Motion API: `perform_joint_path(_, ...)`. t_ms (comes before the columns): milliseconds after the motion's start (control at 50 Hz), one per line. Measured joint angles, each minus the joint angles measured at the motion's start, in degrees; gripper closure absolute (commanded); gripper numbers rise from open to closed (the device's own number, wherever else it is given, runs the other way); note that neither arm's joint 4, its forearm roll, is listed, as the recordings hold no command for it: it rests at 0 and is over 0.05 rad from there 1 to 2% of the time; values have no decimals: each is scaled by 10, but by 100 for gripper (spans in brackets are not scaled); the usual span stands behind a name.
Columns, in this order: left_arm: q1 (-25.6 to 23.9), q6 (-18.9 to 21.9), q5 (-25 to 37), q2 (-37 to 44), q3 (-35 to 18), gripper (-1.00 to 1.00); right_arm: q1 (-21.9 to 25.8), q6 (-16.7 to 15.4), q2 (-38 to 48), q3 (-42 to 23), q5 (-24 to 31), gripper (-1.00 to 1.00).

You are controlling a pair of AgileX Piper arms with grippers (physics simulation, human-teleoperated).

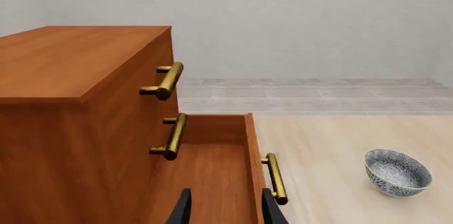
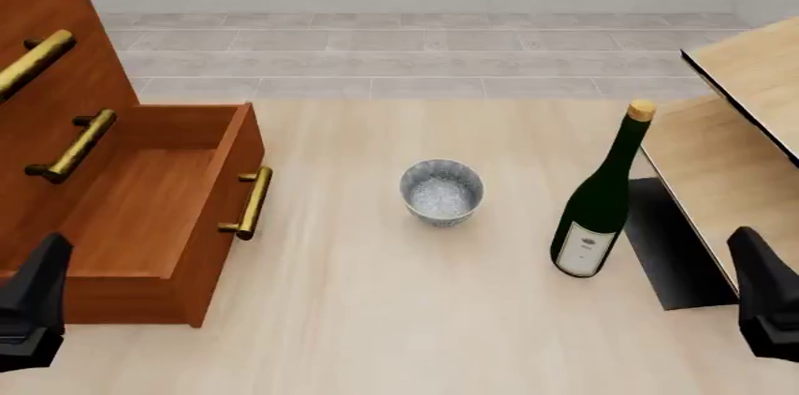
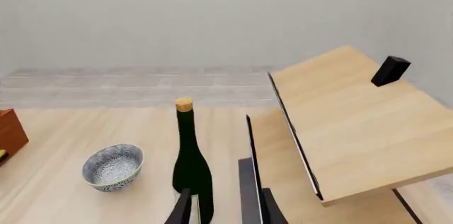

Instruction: Put the bowl on top of the cabinet.

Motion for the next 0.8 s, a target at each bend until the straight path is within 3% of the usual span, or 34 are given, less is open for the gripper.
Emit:
perform_joint_path(540,-8,3,-10,17,-9,-100,-1,8,-21,28,-33,-100)
perform_joint_path(800,-39,9,-65,103,-29,-100,-3,11,-23,30,-36,-100)
